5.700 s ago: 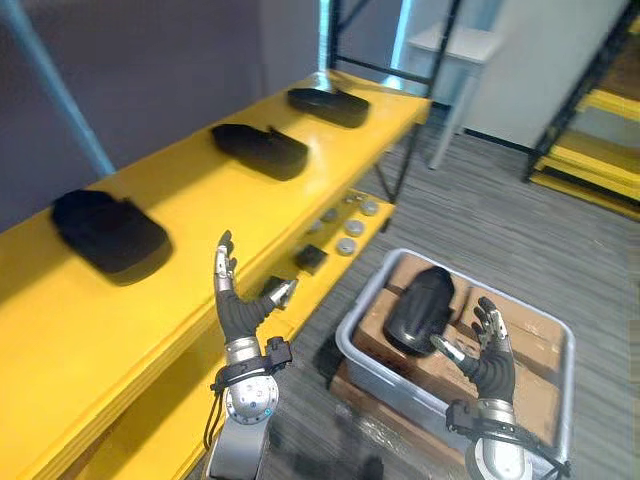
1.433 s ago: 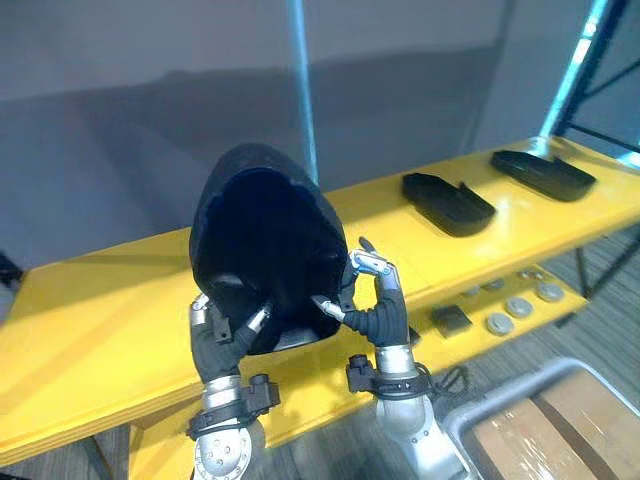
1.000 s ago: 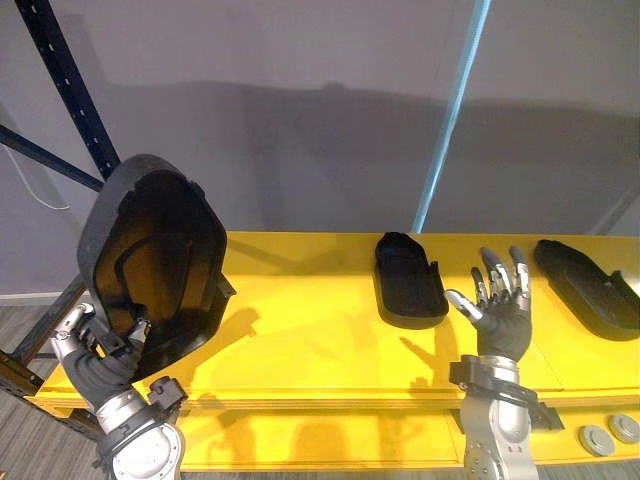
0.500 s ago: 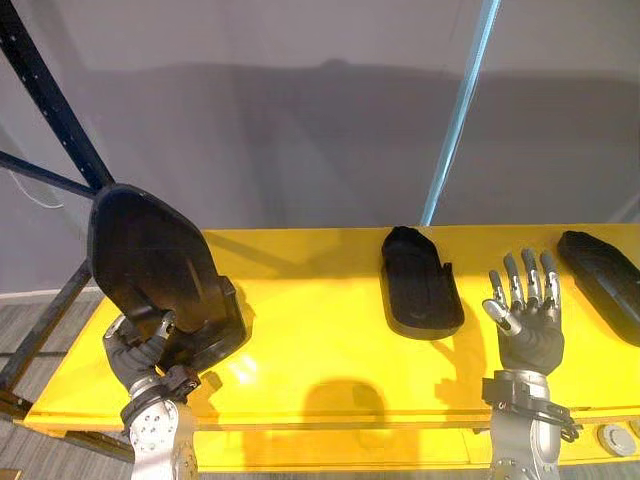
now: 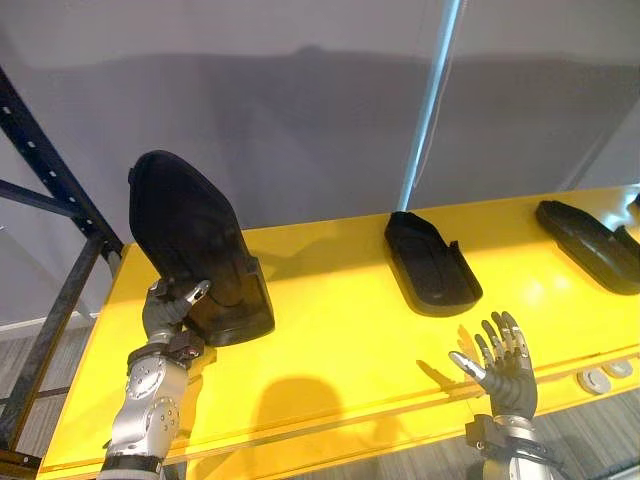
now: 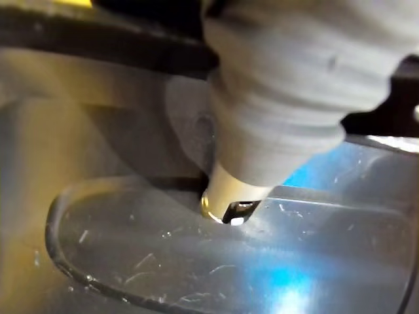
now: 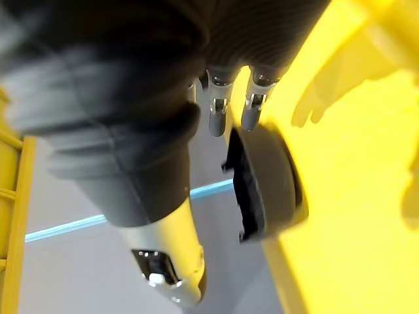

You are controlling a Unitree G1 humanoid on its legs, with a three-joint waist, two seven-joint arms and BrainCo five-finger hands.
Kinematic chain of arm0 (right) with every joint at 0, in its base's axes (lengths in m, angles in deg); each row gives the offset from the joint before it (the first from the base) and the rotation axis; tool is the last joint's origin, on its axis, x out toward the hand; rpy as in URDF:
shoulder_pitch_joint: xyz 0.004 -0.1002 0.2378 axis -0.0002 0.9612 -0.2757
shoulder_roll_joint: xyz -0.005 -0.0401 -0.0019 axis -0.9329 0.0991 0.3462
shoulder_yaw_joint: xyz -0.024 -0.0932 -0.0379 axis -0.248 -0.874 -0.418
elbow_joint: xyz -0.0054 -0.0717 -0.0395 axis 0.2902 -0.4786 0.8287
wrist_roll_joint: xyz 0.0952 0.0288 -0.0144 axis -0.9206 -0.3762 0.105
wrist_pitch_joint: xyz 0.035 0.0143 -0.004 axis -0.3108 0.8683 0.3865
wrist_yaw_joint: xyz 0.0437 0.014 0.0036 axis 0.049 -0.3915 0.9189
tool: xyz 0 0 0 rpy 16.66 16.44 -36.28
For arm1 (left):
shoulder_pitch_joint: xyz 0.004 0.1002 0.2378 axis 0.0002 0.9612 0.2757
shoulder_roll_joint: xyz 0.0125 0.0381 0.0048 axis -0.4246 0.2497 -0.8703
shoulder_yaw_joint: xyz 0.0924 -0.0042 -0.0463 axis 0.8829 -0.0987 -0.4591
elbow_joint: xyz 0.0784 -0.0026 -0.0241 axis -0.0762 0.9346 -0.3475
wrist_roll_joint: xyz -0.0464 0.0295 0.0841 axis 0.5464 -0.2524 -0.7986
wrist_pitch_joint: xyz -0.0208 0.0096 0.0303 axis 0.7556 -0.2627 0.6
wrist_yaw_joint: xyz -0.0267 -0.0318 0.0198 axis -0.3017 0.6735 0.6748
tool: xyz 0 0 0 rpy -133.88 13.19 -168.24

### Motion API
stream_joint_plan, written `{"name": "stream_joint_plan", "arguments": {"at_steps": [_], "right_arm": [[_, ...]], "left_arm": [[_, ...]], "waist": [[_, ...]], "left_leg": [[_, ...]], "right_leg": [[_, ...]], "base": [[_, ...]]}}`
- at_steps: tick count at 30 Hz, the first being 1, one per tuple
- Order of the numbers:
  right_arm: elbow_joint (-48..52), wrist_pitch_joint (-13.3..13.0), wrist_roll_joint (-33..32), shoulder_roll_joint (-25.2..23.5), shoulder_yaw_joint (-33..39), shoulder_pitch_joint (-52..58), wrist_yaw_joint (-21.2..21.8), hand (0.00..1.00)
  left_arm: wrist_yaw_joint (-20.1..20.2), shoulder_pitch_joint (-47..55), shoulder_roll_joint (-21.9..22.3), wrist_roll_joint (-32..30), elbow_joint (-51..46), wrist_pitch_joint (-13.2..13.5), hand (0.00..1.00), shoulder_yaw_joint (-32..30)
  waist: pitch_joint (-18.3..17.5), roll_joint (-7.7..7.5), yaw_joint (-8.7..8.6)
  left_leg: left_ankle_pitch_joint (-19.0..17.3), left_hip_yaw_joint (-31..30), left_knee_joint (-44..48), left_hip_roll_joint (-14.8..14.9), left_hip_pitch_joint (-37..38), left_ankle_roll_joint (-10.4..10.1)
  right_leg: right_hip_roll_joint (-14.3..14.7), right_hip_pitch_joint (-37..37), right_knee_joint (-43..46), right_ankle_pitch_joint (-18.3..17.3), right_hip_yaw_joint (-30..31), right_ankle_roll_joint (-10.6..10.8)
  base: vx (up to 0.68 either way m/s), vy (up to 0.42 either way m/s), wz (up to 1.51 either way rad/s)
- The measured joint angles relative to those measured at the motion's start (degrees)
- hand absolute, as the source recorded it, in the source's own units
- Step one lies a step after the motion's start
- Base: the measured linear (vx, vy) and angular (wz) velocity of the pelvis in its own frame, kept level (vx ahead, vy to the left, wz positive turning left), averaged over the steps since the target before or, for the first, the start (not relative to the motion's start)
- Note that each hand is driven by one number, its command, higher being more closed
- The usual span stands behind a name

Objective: Walk over and take plastic housings, then place them on the shelf

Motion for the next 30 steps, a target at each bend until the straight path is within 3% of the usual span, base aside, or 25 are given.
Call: {"name": "stream_joint_plan", "arguments": {"at_steps": [1, 3, 6, 10, 11, 19, 26, 30], "right_arm": [[0.1, 0.01, 0.0, 1.47, 0.0, 0.0, -0.3, 0.0], [0.08, 0.14, 0.03, 3.63, -0.49, 0.01, -0.39, 0.0], [1.35, 0.15, 0.1, 5.9, -2.76, -0.12, -0.39, 0.0], [3.64, 0.14, -0.01, 7.38, -5.09, 0.12, -0.23, 0.0], [3.64, 0.14, -0.04, 7.46, -5.89, 0.25, -0.19, 0.0], [3.64, 0.15, -0.16, 8.14, -7.99, 2.64, 0.54, 0.0], [3.6, 0.15, -0.2, 8.19, -9.18, 4.48, 1.06, 0.0], [3.6, 0.18, -0.19, 8.13, -9.98, 4.25, 1.31, 0.0]], "left_arm": [[0.93, -0.17, -1.61, 1.82, -0.66, -0.48, 1.0, 1.09], [1.62, 0.0, -4.3, 4.03, -1.63, -1.28, 1.0, 2.41], [2.53, 0.33, -9.24, 7.69, -2.76, -1.68, 1.0, 4.1], [2.98, 1.21, -13.77, 10.25, -4.4, -2.78, 1.0, 6.93], [3.41, 1.45, -14.75, 10.61, -4.64, -3.42, 0.0, 7.42], [3.72, 3.83, -17.72, 9.82, -1.06, -7.02, 0.0, 9.7], [3.01, 4.91, -19.55, 6.12, 0.12, -7.25, 0.0, 9.37], [0.44, 5.03, -17.01, 3.82, 0.06, -7.22, 0.0, 6.37]], "waist": [[0.87, 1.41, 0.06], [1.36, 2.8, 0.9], [1.36, 3.0, 1.38], [1.41, 3.06, 1.0], [1.42, 3.06, 0.9], [1.88, 3.25, 0.52], [1.87, 3.22, 0.64], [1.85, 3.19, 0.57]], "left_leg": [[1.54, -0.25, -2.4, 1.14, 0.37, -0.3], [3.93, 0.08, -6.7, 3.09, 1.8, -1.14], [5.31, 0.07, -8.36, 5.55, 2.11, -2.73], [5.4, -0.02, -8.34, 5.6, 2.2, -2.85], [5.4, -0.13, -8.33, 5.54, 2.46, -2.85], [5.39, -0.29, -8.37, 5.56, 3.37, -2.85], [5.53, -0.12, -8.37, 5.56, 2.96, -2.87], [5.57, -0.04, -8.36, 5.56, 2.82, -2.89]], "right_leg": [[1.48, -0.38, -0.39, 0.16, -0.01, -0.22], [3.79, -0.87, -1.29, 0.59, 0.1, -0.84], [6.38, -1.37, -1.52, 1.31, 0.0, -1.58], [6.45, -1.17, -1.5, 1.3, -0.05, -1.62], [6.38, -0.85, -1.5, 1.29, -0.09, -1.63], [6.38, -0.02, -1.08, 0.68, -0.13, -1.95], [6.38, -0.58, -1.03, 0.88, 0.08, -1.75], [6.39, -0.81, -1.04, 0.9, 0.12, -1.77]], "base": [[-0.1, -0.184, 0.0], [-0.03, -0.131, -0.12], [0.02, -0.11, -0.12], [0.05, -0.019, 0.01], [0.03, 0.02, 0.05], [-0.03, 0.007, 0.01], [-0.02, 0.007, -0.01], [0.03, 0.009, -0.01]]}}
